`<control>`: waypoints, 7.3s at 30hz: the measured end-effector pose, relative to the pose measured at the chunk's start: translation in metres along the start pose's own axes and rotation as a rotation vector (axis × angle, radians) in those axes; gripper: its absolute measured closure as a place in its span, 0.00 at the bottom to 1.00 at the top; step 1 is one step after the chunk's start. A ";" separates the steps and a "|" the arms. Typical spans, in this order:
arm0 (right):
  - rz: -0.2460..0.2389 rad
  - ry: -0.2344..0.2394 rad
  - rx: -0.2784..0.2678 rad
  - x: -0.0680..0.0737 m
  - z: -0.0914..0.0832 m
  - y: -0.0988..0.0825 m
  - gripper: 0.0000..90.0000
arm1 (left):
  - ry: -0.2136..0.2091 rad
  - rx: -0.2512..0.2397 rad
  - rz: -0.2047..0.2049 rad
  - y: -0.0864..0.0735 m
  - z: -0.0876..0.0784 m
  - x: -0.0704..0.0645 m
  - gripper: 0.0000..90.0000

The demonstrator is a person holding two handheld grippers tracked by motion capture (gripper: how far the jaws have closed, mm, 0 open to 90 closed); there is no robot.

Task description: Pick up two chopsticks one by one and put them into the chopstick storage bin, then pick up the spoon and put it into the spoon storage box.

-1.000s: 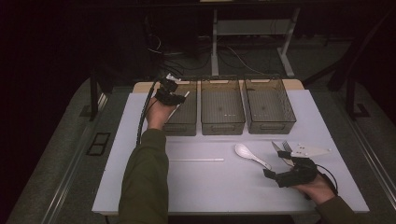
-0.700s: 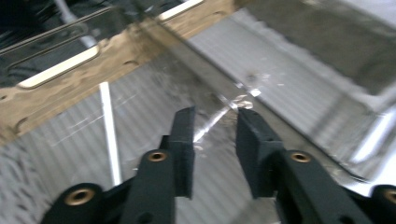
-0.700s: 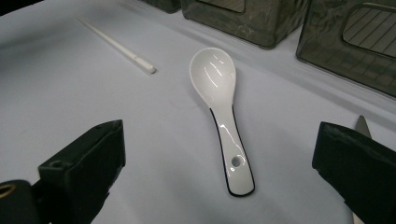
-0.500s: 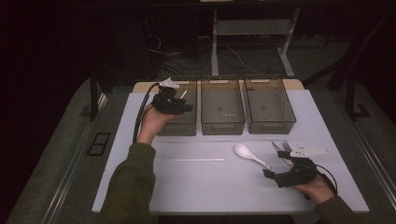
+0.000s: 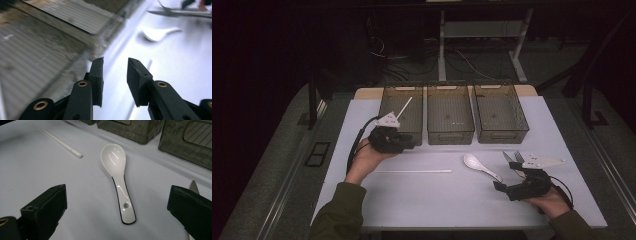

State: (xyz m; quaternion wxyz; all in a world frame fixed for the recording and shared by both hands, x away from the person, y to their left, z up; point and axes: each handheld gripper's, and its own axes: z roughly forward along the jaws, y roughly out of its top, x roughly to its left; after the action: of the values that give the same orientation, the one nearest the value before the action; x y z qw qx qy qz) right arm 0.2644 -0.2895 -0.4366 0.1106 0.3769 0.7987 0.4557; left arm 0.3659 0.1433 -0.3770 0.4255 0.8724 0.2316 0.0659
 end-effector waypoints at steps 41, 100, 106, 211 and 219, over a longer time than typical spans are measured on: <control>0.003 0.000 0.002 -0.001 0.000 0.000 0.03 | -0.186 0.196 0.105 -0.038 0.059 -0.019 0.91; -0.003 0.007 0.004 0.000 0.000 0.000 0.03 | 0.151 -0.017 -0.116 0.000 -0.011 -0.032 0.94; -0.003 0.007 0.006 0.000 0.000 0.000 0.03 | 0.196 -0.049 -0.147 0.008 -0.020 -0.015 0.94; 0.023 0.010 -0.009 -0.003 -0.005 0.000 0.03 | 0.184 -0.075 -0.125 0.029 0.005 0.013 0.42; 0.025 0.010 -0.012 -0.003 -0.006 0.001 0.03 | 0.167 -0.102 -0.086 0.001 0.001 -0.020 0.34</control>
State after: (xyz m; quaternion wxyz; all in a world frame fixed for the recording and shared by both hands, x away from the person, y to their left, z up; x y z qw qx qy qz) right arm 0.2633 -0.2956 -0.4331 0.1032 0.3840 0.7918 0.4637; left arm 0.3489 0.1331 -0.3755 0.4511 0.8302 0.2999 0.1318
